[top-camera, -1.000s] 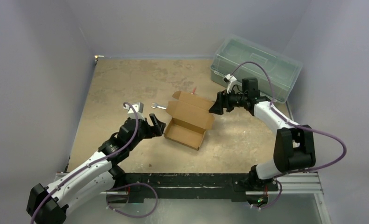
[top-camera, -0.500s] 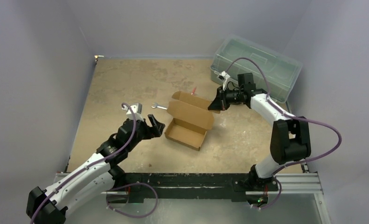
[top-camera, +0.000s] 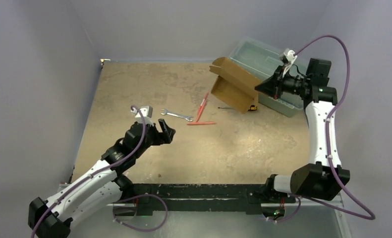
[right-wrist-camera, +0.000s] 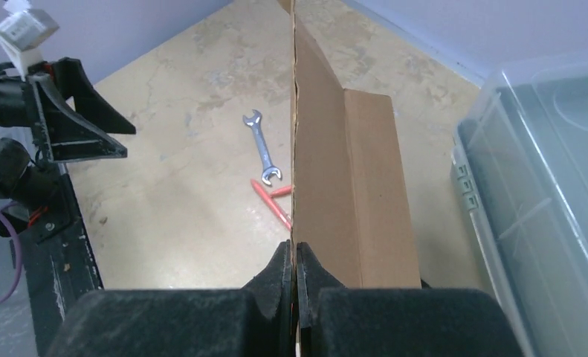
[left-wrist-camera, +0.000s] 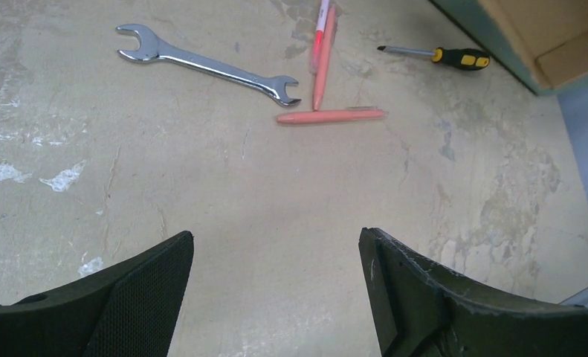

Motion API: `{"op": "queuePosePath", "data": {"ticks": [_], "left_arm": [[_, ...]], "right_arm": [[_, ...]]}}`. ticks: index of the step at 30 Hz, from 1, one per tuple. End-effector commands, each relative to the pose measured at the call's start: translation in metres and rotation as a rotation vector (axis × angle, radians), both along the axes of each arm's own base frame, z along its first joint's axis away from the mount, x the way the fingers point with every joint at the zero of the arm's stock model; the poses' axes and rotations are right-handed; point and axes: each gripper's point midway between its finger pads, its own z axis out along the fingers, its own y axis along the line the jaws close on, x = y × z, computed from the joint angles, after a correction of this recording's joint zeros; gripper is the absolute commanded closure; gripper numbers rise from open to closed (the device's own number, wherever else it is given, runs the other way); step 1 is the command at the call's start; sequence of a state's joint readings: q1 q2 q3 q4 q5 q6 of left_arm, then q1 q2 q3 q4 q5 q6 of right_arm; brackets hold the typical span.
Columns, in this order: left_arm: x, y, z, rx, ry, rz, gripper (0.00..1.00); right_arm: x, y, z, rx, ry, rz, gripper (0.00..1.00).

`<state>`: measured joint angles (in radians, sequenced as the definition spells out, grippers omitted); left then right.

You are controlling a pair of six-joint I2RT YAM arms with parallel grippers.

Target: Fold the paper box

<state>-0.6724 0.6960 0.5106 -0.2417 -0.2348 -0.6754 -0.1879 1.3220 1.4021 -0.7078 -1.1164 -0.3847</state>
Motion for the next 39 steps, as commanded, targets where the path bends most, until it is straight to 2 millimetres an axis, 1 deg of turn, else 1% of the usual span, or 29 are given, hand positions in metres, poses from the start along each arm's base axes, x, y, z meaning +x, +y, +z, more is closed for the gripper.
{"op": "queuePosePath", "data": {"ticks": [1, 4, 7, 10, 13, 15, 16, 18, 20, 23, 26, 29, 32, 33, 35, 36, 37, 39], "left_arm": [[0.010, -0.014, 0.007, 0.013, -0.033, -0.060, 0.19], [0.019, -0.028, -0.001, 0.047, -0.024, -0.115, 0.19], [0.030, -0.038, -0.008, 0.109, -0.006, -0.149, 0.19], [0.038, -0.044, -0.013, 0.147, 0.004, -0.170, 0.20], [0.040, -0.049, -0.014, 0.142, -0.003, -0.187, 0.20], [0.038, -0.053, -0.015, 0.131, -0.015, -0.218, 0.20], [0.038, -0.059, -0.012, 0.122, -0.044, -0.256, 0.20], [0.030, -0.075, -0.011, 0.107, -0.103, -0.378, 0.23], [0.027, -0.082, -0.011, 0.111, -0.146, -0.435, 0.23], [0.031, -0.083, -0.009, 0.150, -0.174, -0.454, 0.23], [0.034, -0.085, -0.006, 0.162, -0.190, -0.463, 0.23], [0.035, -0.088, -0.006, 0.169, -0.203, -0.483, 0.23], [0.037, -0.090, -0.008, 0.184, -0.218, -0.500, 0.23], [0.037, -0.092, -0.009, 0.186, -0.222, -0.506, 0.23], [0.038, -0.094, -0.011, 0.195, -0.224, -0.518, 0.23], [0.038, -0.095, -0.012, 0.199, -0.223, -0.521, 0.23], [0.038, -0.095, -0.013, 0.204, -0.221, -0.522, 0.23], [0.037, -0.094, -0.015, 0.210, -0.218, -0.519, 0.23]], "right_arm": [[-0.013, 0.000, 0.007, -0.011, 0.016, 0.027, 1.00], [-0.018, 0.001, 0.000, -0.016, 0.044, 0.036, 1.00], [-0.029, 0.001, -0.012, -0.036, 0.092, 0.055, 1.00], [-0.038, 0.002, -0.020, -0.038, 0.129, 0.077, 1.00], [-0.044, 0.002, -0.036, -0.050, 0.172, 0.089, 1.00], [-0.050, -0.003, -0.054, -0.095, 0.210, 0.095, 1.00], [-0.054, -0.005, -0.065, -0.113, 0.236, 0.098, 1.00], [-0.064, -0.005, -0.083, -0.120, 0.297, 0.112, 1.00], [-0.067, -0.008, -0.099, -0.132, 0.335, 0.102, 1.00], [-0.060, -0.019, -0.118, -0.162, 0.366, 0.050, 1.00], [-0.044, -0.036, -0.128, -0.220, 0.351, -0.035, 1.00], [-0.027, -0.055, -0.136, -0.296, 0.318, -0.127, 0.97], [-0.020, -0.063, -0.141, -0.330, 0.298, -0.146, 0.90], [-0.020, -0.064, -0.141, -0.335, 0.294, -0.142, 0.85], [-0.021, -0.063, -0.140, -0.337, 0.287, -0.132, 0.72], [-0.020, -0.064, -0.139, -0.342, 0.277, -0.134, 0.68], [-0.019, -0.065, -0.136, -0.350, 0.264, -0.139, 0.61], [-0.015, -0.071, -0.128, -0.382, 0.226, -0.172, 0.50]]}}
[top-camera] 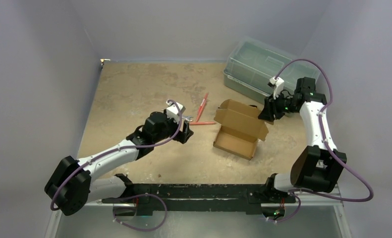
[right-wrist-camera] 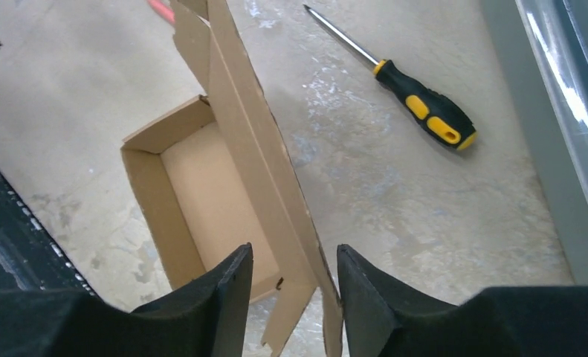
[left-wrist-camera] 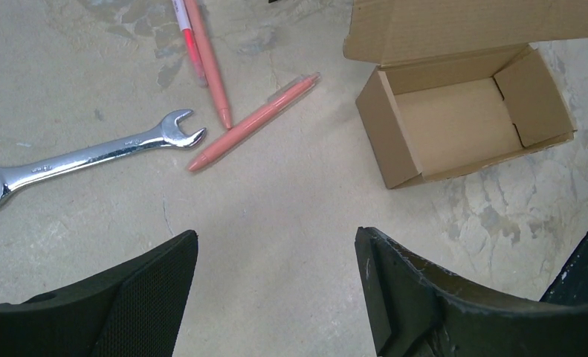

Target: Fold the paper box

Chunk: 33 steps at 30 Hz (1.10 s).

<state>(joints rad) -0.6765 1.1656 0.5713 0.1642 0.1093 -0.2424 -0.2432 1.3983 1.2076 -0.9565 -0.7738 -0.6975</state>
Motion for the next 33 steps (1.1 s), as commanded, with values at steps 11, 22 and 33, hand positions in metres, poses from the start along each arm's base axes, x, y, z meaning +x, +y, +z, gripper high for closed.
{"op": "queuePosePath", "data": {"ticks": [11, 22, 33], "left_arm": [[-0.004, 0.015, 0.048, -0.151, 0.041, 0.167, 0.21], [-0.040, 0.062, 0.062, -0.288, 0.120, 0.354, 0.19], [-0.053, 0.077, 0.058, -0.314, 0.123, 0.390, 0.19]], "right_arm": [[0.009, 0.046, 0.106, -0.130, -0.439, 0.272, 0.11], [0.009, 0.236, 0.044, -0.172, -0.434, 0.646, 0.09], [0.055, 0.264, -0.058, -0.434, -0.276, 0.582, 0.33]]}}
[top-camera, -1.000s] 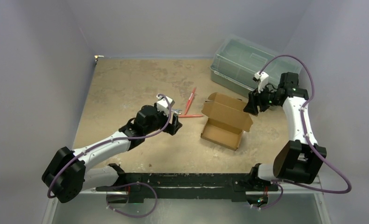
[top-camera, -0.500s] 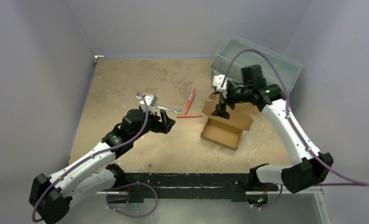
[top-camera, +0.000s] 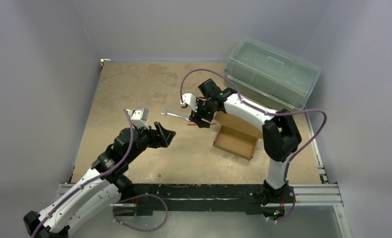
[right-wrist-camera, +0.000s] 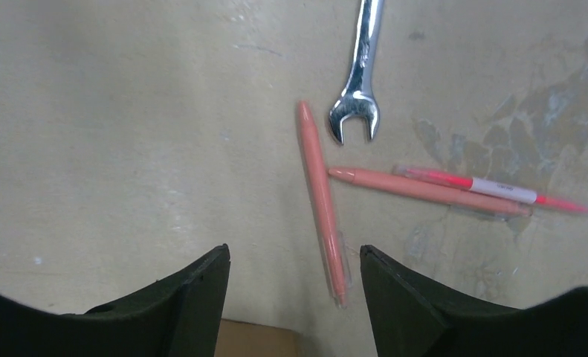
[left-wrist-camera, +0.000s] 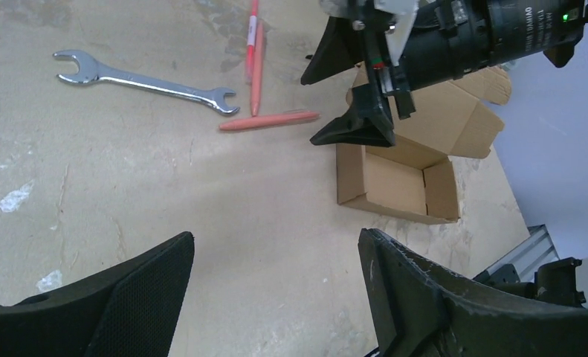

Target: Fold the paper box

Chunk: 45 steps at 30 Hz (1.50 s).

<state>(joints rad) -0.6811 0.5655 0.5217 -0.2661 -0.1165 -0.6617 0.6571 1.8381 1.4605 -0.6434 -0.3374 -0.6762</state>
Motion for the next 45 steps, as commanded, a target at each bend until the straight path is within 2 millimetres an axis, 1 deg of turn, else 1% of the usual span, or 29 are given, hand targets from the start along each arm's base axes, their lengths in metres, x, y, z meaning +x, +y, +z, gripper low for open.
{"op": "queuePosePath", "data": {"ticks": [1, 6, 11, 13, 17, 21, 22, 25, 26, 27, 29, 31, 35, 38, 42, 45], "left_arm": [[0.001, 0.005, -0.010, 0.005, 0.028, 0.031, 0.19], [0.001, 0.005, -0.013, 0.013, 0.035, 0.031, 0.19], [0.001, 0.006, -0.016, 0.019, 0.038, 0.035, 0.19], [0.001, 0.007, -0.017, 0.022, 0.041, 0.036, 0.19], [0.001, 0.007, -0.019, 0.025, 0.044, 0.038, 0.19], [0.001, 0.007, -0.020, 0.024, 0.044, 0.038, 0.19], [0.001, 0.007, -0.020, 0.024, 0.044, 0.039, 0.19], [0.000, 0.007, -0.020, 0.023, 0.045, 0.038, 0.19], [0.000, 0.007, -0.020, 0.023, 0.046, 0.038, 0.19], [-0.001, 0.008, -0.020, 0.023, 0.047, 0.038, 0.19], [-0.002, 0.008, -0.020, 0.018, 0.045, 0.039, 0.19], [-0.002, 0.009, -0.019, 0.014, 0.044, 0.041, 0.19], [-0.003, 0.009, -0.019, 0.007, 0.044, 0.043, 0.19], [-0.003, 0.009, -0.017, 0.002, 0.044, 0.043, 0.19], [-0.003, 0.009, -0.015, -0.006, 0.039, 0.048, 0.19], [-0.001, 0.013, -0.012, -0.012, 0.026, 0.072, 0.19]], "right_arm": [[0.031, 0.002, 0.005, -0.050, -0.114, -0.081, 0.33], [0.042, 0.001, -0.023, -0.114, -0.106, -0.096, 0.36], [0.045, 0.000, -0.046, -0.163, -0.081, -0.096, 0.45], [0.046, 0.000, -0.053, -0.178, -0.077, -0.093, 0.48], [0.040, -0.002, -0.060, -0.184, -0.055, -0.078, 0.54], [0.032, -0.001, -0.068, -0.184, -0.023, -0.050, 0.67], [0.030, 0.000, -0.070, -0.183, -0.012, -0.043, 0.72], [0.023, 0.002, -0.074, -0.175, 0.019, -0.019, 0.91], [0.021, 0.003, -0.074, -0.170, 0.025, -0.011, 0.96], [0.019, 0.004, -0.072, -0.160, 0.029, 0.001, 0.98], [0.013, 0.010, -0.064, -0.128, 0.040, 0.023, 1.00], [0.005, 0.019, -0.049, -0.072, 0.063, 0.056, 1.00], [-0.019, 0.039, -0.006, 0.073, 0.136, 0.155, 1.00], [-0.040, 0.046, 0.029, 0.157, 0.169, 0.247, 1.00], [-0.069, 0.045, 0.071, 0.257, 0.189, 0.327, 1.00], [-0.083, 0.034, 0.089, 0.283, 0.164, 0.331, 1.00]]}}
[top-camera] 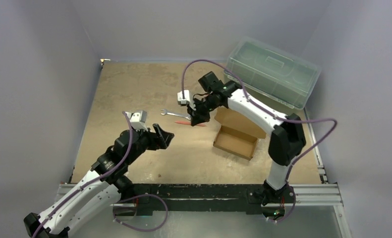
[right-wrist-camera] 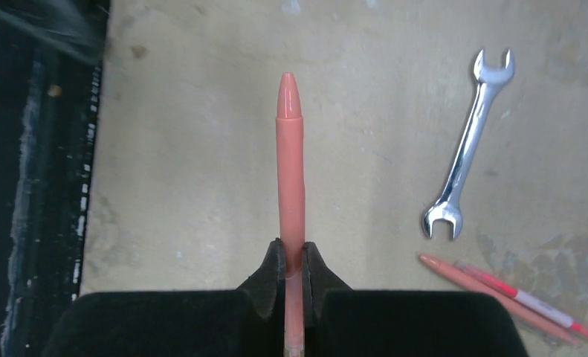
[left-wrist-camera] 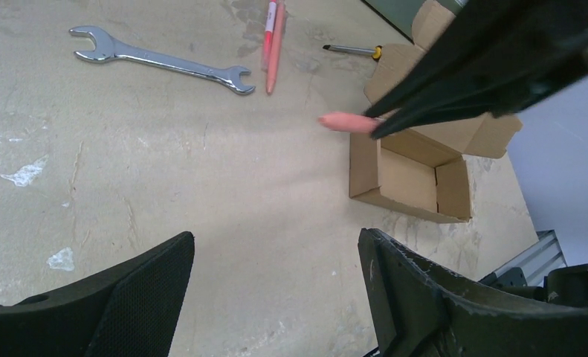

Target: Fold the paper box

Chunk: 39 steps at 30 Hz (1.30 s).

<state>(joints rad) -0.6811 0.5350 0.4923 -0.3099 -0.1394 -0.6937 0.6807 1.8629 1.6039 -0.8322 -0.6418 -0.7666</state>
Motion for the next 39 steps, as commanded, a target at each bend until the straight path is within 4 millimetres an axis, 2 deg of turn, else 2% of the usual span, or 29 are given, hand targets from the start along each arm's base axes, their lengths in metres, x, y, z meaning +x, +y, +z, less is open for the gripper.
{"op": "queuePosePath", "data": {"ticks": [1, 4, 9, 11, 15, 18, 21, 27, 30, 36, 39], "left_arm": [[0.004, 0.007, 0.005, -0.020, -0.026, 0.046, 0.19], [0.006, 0.006, 0.009, -0.037, -0.047, 0.049, 0.18], [0.012, -0.004, 0.008, -0.045, -0.055, 0.029, 0.12], [0.017, -0.009, 0.006, -0.040, -0.054, 0.016, 0.12], [0.028, -0.026, 0.005, -0.032, -0.055, -0.028, 0.12], [0.037, -0.039, -0.003, 0.009, -0.035, -0.068, 0.13], [0.050, -0.052, -0.002, 0.034, -0.049, -0.094, 0.14], [0.071, -0.067, -0.012, 0.087, -0.049, -0.115, 0.17], [0.082, -0.078, -0.013, 0.101, -0.058, -0.132, 0.19], [0.105, -0.098, -0.015, 0.138, -0.073, -0.165, 0.21], [0.118, -0.106, -0.019, 0.167, -0.072, -0.170, 0.24]], "right_arm": [[-0.039, -0.008, 0.056, 0.135, -0.002, 0.073, 1.00], [-0.043, -0.032, 0.065, 0.159, -0.021, 0.006, 1.00], [-0.024, -0.092, 0.081, 0.191, -0.109, -0.192, 1.00], [-0.018, -0.116, 0.075, 0.152, -0.122, -0.276, 1.00], [-0.014, -0.151, 0.041, 0.054, -0.147, -0.407, 1.00], [-0.016, -0.164, 0.016, 0.014, -0.147, -0.484, 1.00], [-0.010, -0.179, 0.009, -0.024, -0.192, -0.549, 1.00], [-0.014, -0.197, -0.019, -0.112, -0.170, -0.600, 0.97], [-0.013, -0.204, -0.026, -0.141, -0.164, -0.622, 0.96], [-0.016, -0.204, -0.033, -0.152, -0.133, -0.621, 0.83], [-0.018, -0.204, -0.033, -0.146, -0.125, -0.615, 0.72]]}}
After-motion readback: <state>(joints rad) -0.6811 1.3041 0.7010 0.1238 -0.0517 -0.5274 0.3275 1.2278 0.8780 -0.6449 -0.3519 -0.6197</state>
